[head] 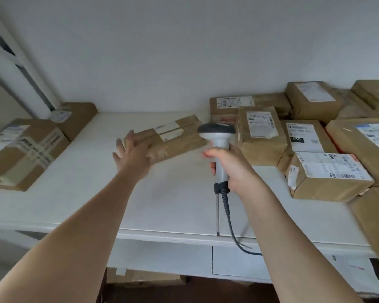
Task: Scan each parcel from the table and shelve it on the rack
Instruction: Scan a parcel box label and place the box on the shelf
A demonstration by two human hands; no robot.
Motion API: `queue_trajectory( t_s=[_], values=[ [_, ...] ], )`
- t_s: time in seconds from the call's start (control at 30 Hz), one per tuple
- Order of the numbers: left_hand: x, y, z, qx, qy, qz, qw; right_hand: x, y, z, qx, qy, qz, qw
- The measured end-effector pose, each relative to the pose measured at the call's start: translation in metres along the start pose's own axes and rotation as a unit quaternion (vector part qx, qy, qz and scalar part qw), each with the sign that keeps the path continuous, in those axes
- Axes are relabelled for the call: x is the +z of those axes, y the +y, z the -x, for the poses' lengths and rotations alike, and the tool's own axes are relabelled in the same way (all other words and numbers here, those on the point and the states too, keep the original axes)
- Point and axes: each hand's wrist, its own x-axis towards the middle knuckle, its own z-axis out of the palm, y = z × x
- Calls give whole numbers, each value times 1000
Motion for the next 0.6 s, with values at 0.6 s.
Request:
queue_trajectory(
  t_s=[0.6],
  values=[
    [61, 49, -86, 145, 23, 30, 989, 13, -4, -33, 29, 36, 54, 997]
  ],
)
